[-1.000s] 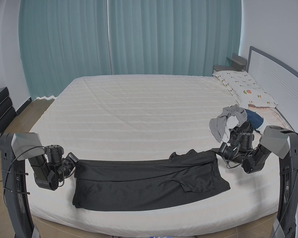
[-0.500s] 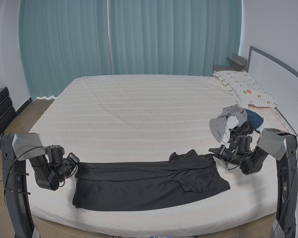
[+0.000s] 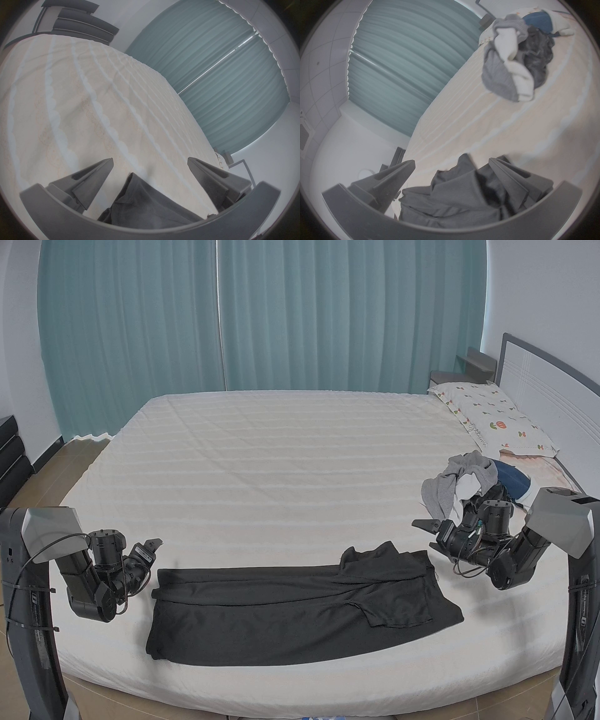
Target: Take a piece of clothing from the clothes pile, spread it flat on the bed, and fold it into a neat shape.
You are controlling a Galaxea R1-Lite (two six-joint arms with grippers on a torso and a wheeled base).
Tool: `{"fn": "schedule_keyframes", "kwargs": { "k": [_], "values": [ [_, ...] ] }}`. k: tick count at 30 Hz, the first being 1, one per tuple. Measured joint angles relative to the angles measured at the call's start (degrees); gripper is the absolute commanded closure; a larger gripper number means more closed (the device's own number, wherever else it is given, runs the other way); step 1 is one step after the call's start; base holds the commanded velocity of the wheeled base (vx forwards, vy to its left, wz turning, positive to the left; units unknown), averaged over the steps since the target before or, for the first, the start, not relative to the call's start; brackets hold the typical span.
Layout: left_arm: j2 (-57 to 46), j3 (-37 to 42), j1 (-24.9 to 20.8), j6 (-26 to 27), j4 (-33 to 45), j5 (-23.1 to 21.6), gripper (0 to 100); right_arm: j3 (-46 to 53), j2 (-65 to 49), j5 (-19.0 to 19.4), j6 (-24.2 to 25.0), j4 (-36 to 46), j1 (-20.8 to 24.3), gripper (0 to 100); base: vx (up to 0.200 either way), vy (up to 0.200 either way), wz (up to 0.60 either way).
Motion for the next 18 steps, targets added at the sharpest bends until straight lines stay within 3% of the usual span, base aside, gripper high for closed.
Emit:
{"fn": "schedule_keyframes", "kwargs": {
  "k": [12, 13, 18],
  "values": [
    [0.0, -0.6, -0.1, -0.5, 0.0, -0.2, 0, -4.6, 6.4, -0.2, -2.4, 1.2, 2.5, 0, 0.000, 0.000, 0.00],
    [0.0, -0.6, -0.1, -0.5, 0.0, -0.3, 0, -4.8, 6.9, -0.2, -2.7, 1.2, 2.6, 100, 0.000, 0.000, 0.00],
    [0.0, -0.6, -0.1, -0.5, 0.0, -0.3, 0, -5.1, 8.3, -0.2, -3.8, 1.3, 2.9, 100, 0.000, 0.000, 0.00]
  ]
}}
